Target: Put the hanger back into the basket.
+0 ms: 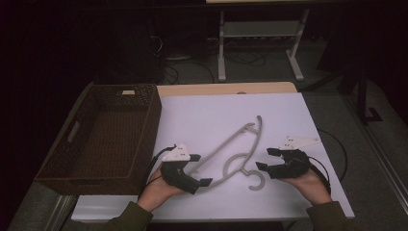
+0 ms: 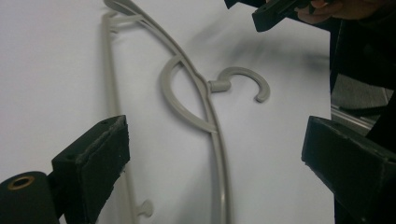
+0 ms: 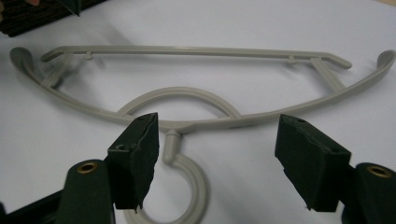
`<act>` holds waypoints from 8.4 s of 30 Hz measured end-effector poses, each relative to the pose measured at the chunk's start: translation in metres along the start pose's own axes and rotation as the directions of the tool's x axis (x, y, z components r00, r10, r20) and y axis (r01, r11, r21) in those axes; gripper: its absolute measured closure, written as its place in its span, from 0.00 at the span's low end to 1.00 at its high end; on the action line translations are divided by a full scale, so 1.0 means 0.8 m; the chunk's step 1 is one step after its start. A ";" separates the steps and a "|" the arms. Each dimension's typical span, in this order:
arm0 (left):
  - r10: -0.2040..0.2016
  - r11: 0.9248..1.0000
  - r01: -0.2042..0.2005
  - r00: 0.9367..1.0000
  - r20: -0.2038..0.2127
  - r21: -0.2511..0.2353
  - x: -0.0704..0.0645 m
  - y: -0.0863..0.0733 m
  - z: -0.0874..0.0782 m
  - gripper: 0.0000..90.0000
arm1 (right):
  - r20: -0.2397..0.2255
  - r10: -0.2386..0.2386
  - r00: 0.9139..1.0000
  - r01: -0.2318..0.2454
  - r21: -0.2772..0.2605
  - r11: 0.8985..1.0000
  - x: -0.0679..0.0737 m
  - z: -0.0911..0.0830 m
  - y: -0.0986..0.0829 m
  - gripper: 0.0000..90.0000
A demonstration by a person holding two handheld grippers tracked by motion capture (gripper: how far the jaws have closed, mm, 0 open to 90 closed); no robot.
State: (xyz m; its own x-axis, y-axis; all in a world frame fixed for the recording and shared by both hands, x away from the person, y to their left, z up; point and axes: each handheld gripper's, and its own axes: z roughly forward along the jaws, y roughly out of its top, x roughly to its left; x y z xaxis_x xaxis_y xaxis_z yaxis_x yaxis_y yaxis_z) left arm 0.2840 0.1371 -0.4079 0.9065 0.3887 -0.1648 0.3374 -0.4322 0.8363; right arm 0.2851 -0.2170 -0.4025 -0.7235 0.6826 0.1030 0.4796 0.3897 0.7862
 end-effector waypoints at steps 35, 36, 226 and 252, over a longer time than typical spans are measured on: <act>0.030 0.996 -0.031 0.999 0.014 0.087 -0.007 0.000 0.040 0.20 | -0.225 -0.173 0.959 0.220 0.208 0.953 0.041 0.039 -0.041 0.85; 0.028 0.996 -0.030 0.999 0.014 0.085 -0.006 0.000 0.040 0.20 | -0.223 -0.164 0.961 0.212 0.210 0.955 0.044 0.041 -0.040 0.87; -0.285 0.924 0.362 0.867 -0.408 0.125 0.164 -0.023 -0.325 0.71 | 0.077 0.053 0.996 -0.037 -0.190 0.981 -0.012 -0.045 -0.039 0.14; -0.221 0.975 0.216 0.874 -0.432 -0.060 0.121 0.019 -0.313 0.15 | 0.075 0.044 0.996 -0.025 -0.232 0.972 -0.013 -0.051 -0.017 0.11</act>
State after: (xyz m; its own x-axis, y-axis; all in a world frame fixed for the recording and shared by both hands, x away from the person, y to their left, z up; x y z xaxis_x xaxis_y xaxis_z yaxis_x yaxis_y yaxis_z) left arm 0.3132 0.3717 -0.2800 0.6083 0.7870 -0.1024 0.5093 -0.2881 0.8110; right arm 0.2657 -0.2542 -0.3897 -0.6625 0.7435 0.0912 0.3695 0.2185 0.9032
